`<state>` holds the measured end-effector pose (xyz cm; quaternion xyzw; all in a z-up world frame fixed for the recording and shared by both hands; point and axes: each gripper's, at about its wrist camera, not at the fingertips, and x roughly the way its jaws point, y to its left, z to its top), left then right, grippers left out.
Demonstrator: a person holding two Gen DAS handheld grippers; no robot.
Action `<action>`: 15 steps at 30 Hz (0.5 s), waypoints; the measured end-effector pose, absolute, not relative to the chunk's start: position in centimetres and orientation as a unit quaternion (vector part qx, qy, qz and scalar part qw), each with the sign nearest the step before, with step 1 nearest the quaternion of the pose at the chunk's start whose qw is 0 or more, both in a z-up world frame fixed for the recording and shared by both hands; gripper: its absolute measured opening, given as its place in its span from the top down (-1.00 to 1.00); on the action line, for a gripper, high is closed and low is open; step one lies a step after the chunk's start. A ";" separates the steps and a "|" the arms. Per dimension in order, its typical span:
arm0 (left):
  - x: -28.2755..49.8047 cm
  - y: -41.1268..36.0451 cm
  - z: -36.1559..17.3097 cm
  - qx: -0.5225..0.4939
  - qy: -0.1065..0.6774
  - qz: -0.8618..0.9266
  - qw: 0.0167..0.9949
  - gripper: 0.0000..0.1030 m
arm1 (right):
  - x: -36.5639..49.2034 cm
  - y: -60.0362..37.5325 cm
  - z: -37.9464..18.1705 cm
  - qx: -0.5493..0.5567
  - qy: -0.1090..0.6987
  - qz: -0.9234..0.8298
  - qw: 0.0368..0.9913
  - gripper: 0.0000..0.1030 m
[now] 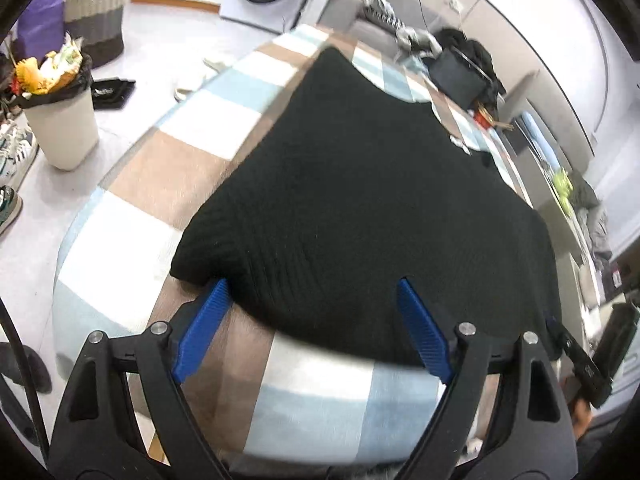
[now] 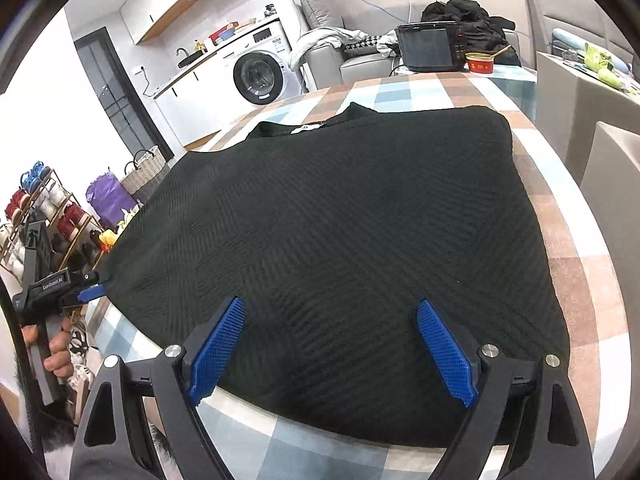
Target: Fold small clothes
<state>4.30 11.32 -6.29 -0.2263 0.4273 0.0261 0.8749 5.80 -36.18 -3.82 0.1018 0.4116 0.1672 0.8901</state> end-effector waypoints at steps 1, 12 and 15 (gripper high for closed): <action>5.0 10.8 -6.4 -0.224 0.415 0.034 0.881 -0.50 | 5.9 -36.0 -3.9 0.101 0.411 0.167 0.890 -0.74; 4.2 10.9 -5.1 -0.146 0.359 0.150 0.910 -0.43 | 5.6 -35.8 -3.8 0.078 0.409 0.160 0.895 -0.75; 4.7 11.5 -4.9 -0.139 0.367 0.132 0.910 -0.48 | 5.7 -35.7 -4.0 0.076 0.410 0.162 0.894 -0.74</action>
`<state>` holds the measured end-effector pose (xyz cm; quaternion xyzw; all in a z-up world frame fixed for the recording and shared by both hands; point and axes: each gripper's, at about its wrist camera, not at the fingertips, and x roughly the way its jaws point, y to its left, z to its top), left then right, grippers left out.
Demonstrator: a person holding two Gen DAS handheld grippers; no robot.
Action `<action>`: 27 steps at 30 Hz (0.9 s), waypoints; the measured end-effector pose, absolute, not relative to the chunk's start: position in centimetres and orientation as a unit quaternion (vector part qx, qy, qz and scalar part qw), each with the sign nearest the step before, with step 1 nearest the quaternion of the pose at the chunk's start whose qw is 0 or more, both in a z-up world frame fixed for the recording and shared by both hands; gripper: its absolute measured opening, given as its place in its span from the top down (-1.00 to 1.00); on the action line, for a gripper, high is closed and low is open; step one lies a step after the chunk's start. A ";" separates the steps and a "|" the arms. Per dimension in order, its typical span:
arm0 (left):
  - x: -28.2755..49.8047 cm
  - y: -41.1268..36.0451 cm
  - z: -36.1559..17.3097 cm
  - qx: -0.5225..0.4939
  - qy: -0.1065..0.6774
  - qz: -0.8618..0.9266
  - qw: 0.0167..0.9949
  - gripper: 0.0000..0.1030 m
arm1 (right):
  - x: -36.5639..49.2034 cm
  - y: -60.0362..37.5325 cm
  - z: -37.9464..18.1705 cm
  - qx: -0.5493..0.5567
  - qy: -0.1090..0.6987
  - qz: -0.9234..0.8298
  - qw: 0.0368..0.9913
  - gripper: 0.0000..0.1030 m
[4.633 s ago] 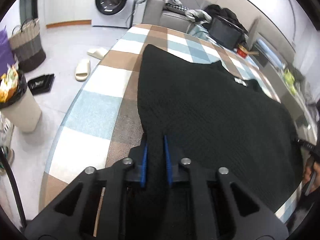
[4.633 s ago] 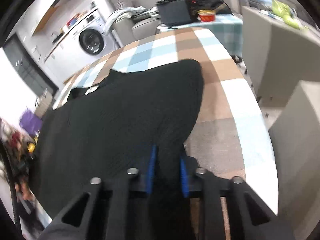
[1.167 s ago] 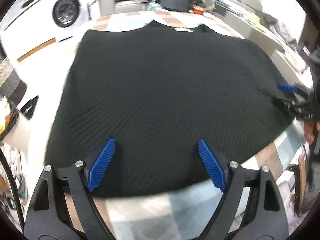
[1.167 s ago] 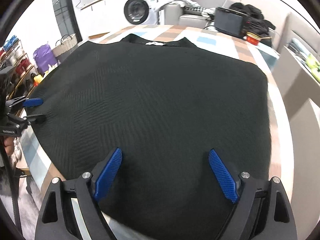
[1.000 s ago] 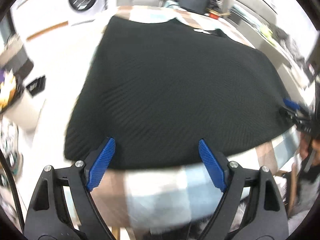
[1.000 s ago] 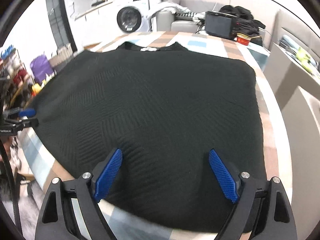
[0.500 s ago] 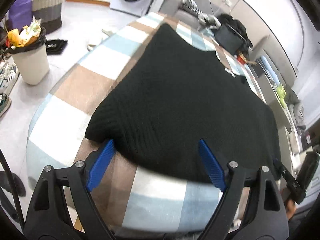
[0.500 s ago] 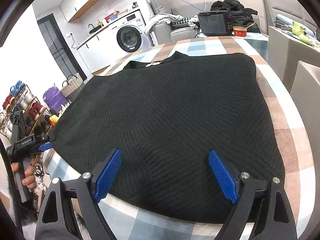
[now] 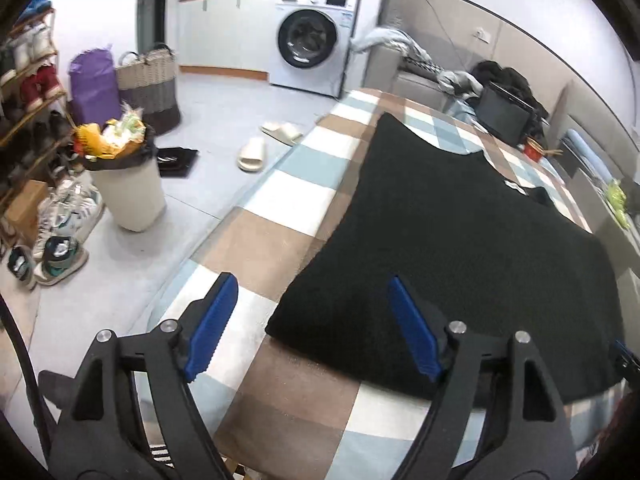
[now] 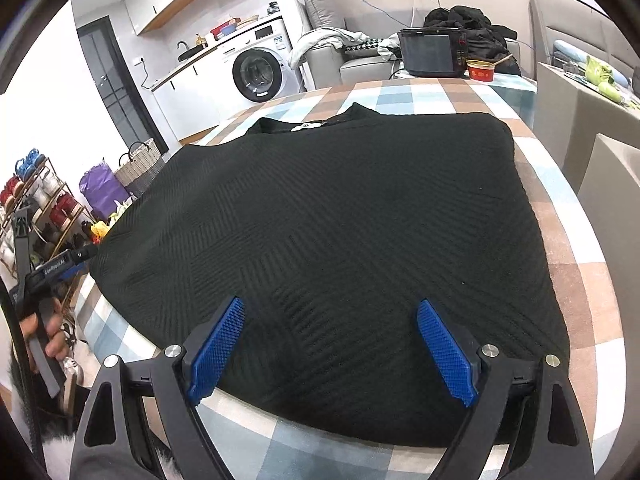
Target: Fold small clothes
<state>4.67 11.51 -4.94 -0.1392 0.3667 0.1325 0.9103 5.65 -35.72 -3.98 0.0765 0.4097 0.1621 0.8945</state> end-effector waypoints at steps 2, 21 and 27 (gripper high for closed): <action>5.4 11.7 -5.5 -0.144 0.388 0.105 0.904 -0.48 | 5.7 -35.6 -4.1 0.073 0.411 0.163 0.894 -0.74; 5.0 14.1 -7.1 -0.244 0.418 0.013 0.875 -0.56 | 5.5 -35.2 -4.2 0.064 0.412 0.170 0.893 -0.75; 7.0 11.3 -7.4 -0.156 0.415 0.061 0.894 -0.31 | 5.7 -35.3 -4.2 0.066 0.412 0.171 0.893 -0.75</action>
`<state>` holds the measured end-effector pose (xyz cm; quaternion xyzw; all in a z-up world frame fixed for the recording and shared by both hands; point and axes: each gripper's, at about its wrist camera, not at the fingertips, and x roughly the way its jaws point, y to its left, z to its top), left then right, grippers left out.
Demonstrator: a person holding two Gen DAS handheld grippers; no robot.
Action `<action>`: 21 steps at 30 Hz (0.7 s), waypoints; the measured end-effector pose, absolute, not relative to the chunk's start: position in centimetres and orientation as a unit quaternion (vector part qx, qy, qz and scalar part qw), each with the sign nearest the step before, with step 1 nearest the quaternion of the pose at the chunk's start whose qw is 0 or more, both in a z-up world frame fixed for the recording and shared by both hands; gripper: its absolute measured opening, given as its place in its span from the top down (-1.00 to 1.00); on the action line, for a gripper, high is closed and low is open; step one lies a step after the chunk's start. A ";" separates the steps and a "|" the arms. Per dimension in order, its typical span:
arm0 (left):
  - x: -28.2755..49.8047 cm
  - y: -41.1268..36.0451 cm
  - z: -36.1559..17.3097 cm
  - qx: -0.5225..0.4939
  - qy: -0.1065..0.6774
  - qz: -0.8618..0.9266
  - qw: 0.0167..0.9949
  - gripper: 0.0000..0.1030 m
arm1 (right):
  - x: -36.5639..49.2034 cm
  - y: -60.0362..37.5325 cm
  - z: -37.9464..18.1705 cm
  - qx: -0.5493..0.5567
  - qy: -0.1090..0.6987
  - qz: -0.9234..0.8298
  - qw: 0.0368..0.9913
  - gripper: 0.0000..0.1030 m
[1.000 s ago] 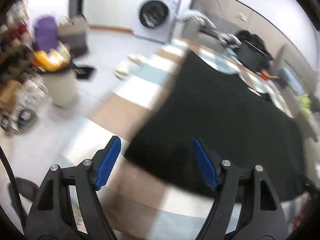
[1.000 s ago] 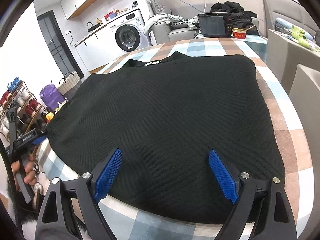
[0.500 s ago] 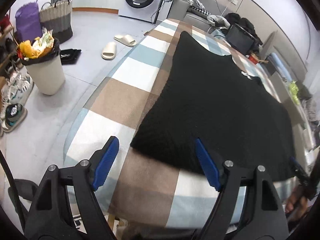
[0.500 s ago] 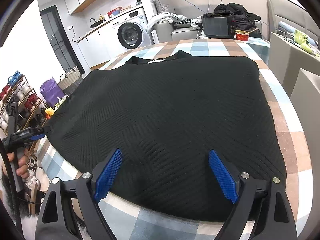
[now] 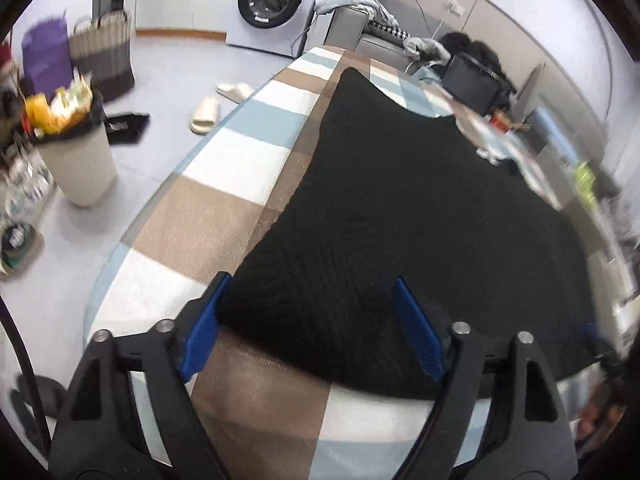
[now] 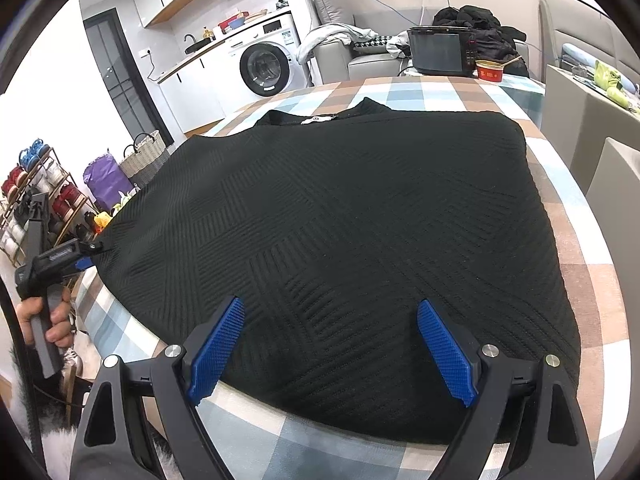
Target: Fold small clothes
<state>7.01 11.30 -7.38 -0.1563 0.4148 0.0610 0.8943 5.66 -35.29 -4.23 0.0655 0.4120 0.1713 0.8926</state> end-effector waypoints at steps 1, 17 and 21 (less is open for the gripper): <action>7.1 11.0 -7.3 -0.146 0.414 0.068 0.896 0.03 | 5.7 -35.3 -4.2 0.066 0.412 0.171 0.892 -0.75; 7.9 4.8 0.2 -0.124 0.315 -0.018 0.941 0.61 | 5.8 -35.7 -4.3 0.077 0.409 0.169 0.893 -0.75; 9.2 -0.5 2.7 -0.083 0.296 -0.079 0.948 0.62 | 5.9 -36.2 -4.2 0.085 0.408 0.166 0.894 -0.75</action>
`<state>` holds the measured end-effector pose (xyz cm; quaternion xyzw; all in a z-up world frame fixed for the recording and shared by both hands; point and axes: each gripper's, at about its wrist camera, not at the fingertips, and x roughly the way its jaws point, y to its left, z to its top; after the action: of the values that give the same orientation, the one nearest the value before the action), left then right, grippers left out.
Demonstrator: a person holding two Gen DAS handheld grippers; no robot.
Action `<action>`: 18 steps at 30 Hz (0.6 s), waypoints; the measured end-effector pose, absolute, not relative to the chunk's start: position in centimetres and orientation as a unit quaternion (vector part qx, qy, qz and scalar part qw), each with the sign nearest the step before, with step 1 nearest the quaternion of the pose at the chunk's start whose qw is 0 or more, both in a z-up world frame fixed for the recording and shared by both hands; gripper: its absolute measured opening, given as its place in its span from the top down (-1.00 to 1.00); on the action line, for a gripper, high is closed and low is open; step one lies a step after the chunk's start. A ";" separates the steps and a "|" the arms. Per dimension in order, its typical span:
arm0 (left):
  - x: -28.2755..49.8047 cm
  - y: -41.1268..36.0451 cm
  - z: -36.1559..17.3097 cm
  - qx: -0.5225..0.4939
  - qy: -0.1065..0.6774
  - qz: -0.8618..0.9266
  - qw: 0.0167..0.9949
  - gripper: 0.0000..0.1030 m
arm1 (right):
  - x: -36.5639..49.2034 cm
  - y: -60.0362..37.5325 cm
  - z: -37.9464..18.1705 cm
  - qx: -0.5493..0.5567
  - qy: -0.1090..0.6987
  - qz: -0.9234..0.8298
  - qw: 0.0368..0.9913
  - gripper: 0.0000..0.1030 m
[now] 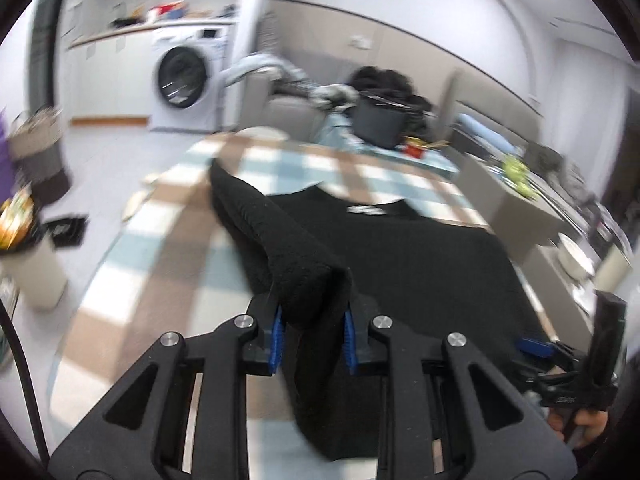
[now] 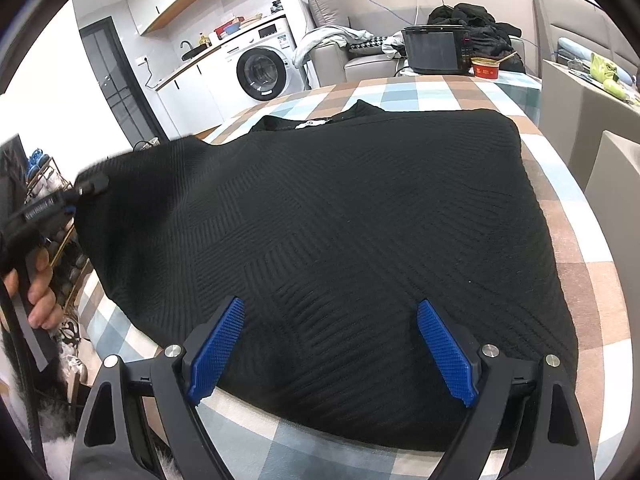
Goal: Fold small clothes
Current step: 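Grasp the sweater side with the left gripper and fold it inward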
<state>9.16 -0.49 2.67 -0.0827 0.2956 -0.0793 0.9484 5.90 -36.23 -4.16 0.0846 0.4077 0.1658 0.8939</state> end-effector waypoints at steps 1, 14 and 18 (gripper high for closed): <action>9.3 -1.9 3.1 -0.071 0.292 -0.095 0.949 0.62 | 5.9 -36.4 -4.1 0.087 0.407 0.164 0.894 -0.75; 9.0 -14.2 -1.7 0.002 0.390 -0.296 0.872 -0.13 | 6.4 -38.5 -3.3 0.091 0.402 0.118 0.903 -0.75; 7.9 -11.1 -0.8 -0.020 0.377 -0.282 0.882 -0.44 | 6.5 -39.4 -2.2 0.102 0.395 0.112 0.906 -0.75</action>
<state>7.89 -11.10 -0.78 -0.0200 0.3768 -0.2823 0.8820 6.51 -39.40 -2.24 0.1017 0.3946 0.1119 0.9063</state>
